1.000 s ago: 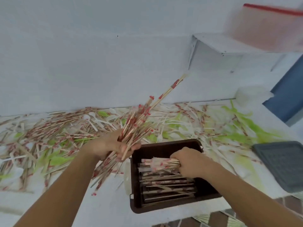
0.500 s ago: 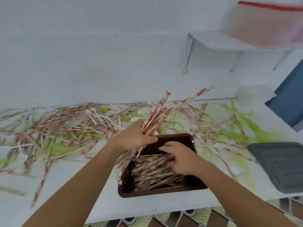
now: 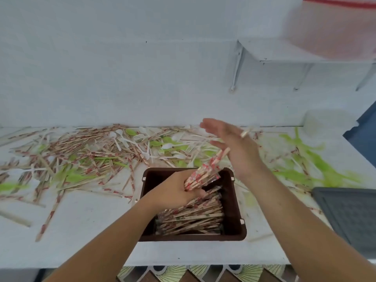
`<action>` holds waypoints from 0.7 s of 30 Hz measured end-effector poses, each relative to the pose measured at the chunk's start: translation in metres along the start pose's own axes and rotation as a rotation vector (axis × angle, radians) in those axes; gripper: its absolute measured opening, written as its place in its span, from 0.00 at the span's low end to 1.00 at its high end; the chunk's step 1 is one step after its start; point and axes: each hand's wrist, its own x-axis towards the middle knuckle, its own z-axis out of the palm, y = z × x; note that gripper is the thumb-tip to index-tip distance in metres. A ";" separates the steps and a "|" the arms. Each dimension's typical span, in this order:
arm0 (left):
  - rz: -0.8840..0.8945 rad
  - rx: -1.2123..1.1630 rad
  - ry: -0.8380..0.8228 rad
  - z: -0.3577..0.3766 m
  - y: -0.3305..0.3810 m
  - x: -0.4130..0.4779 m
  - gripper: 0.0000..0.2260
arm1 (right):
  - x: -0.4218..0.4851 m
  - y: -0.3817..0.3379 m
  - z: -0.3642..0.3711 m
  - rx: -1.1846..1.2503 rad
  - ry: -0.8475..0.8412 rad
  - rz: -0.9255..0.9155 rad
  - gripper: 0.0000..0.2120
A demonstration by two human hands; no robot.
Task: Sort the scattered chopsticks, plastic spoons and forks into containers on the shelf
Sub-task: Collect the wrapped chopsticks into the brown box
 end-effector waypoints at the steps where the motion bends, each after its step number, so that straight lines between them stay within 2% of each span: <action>1: 0.002 -0.010 0.022 0.001 -0.002 0.002 0.10 | -0.003 0.008 0.006 -0.103 -0.007 0.024 0.17; 3: 0.021 -0.023 0.035 0.000 -0.004 0.003 0.09 | -0.007 0.028 0.013 -0.202 -0.070 0.070 0.19; 5: 0.023 -0.019 0.035 0.000 -0.006 0.003 0.08 | -0.004 0.030 0.011 -0.174 -0.135 0.091 0.25; 7: 0.002 -0.005 0.050 -0.002 -0.010 0.002 0.07 | 0.002 0.021 -0.004 -0.007 -0.053 0.033 0.32; 9: -0.010 0.020 0.060 -0.005 -0.013 0.002 0.06 | 0.003 0.005 -0.021 0.098 0.045 -0.120 0.27; 10: 0.000 0.032 0.057 -0.005 -0.012 0.003 0.05 | 0.000 -0.002 -0.024 -0.006 0.043 -0.195 0.23; 12: 0.054 0.044 0.040 -0.002 -0.004 0.007 0.07 | -0.006 0.000 -0.018 -0.437 -0.101 -0.304 0.20; 14: 0.126 0.057 0.041 0.000 0.006 0.011 0.06 | -0.012 0.017 -0.005 -0.893 -0.270 -0.352 0.24; 15: 0.149 0.074 0.043 0.002 0.007 0.013 0.06 | -0.015 0.027 -0.002 -1.011 -0.326 -0.341 0.26; 16: 0.171 0.095 0.039 0.003 0.005 0.015 0.08 | -0.017 0.036 -0.004 -1.055 -0.371 -0.273 0.27; 19: 0.138 0.251 -0.003 0.014 -0.009 0.018 0.11 | -0.018 0.048 -0.026 -0.939 -0.475 0.059 0.25; 21: 0.104 0.414 -0.049 0.028 -0.013 0.021 0.18 | -0.019 0.062 -0.033 -1.003 -0.517 0.071 0.26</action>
